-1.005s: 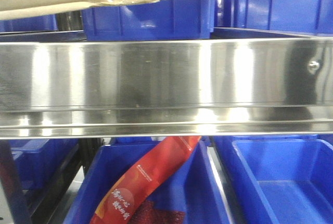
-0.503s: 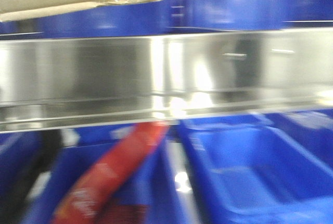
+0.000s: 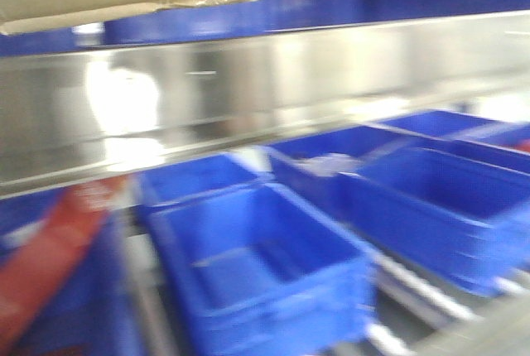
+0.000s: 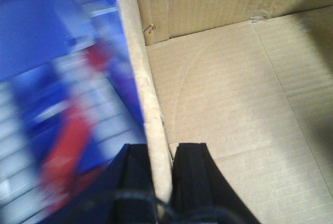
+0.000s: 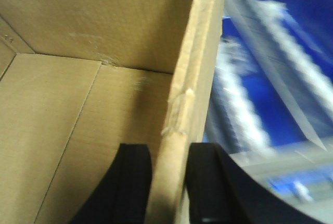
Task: Grab carton from right shelf to conveyor
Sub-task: 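Hold the carton in both grippers while the base turns away from the shelf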
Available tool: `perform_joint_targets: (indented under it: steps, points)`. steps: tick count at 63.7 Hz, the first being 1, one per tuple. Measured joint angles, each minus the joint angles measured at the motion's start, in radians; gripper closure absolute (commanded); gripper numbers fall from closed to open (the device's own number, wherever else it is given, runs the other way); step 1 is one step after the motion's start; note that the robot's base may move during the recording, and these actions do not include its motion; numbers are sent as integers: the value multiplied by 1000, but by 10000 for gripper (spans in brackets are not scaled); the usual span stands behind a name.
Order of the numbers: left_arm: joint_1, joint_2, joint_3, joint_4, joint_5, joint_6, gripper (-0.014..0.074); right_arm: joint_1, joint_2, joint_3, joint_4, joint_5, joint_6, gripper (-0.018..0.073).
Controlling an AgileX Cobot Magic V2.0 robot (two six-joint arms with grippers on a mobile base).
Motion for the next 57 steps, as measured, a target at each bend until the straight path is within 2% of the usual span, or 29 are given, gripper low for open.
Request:
perform_joint_targets:
  steps: [57]
  points:
    - [0,0,0,0,-4,0,613,0,0,0,-3,-2,-2,629]
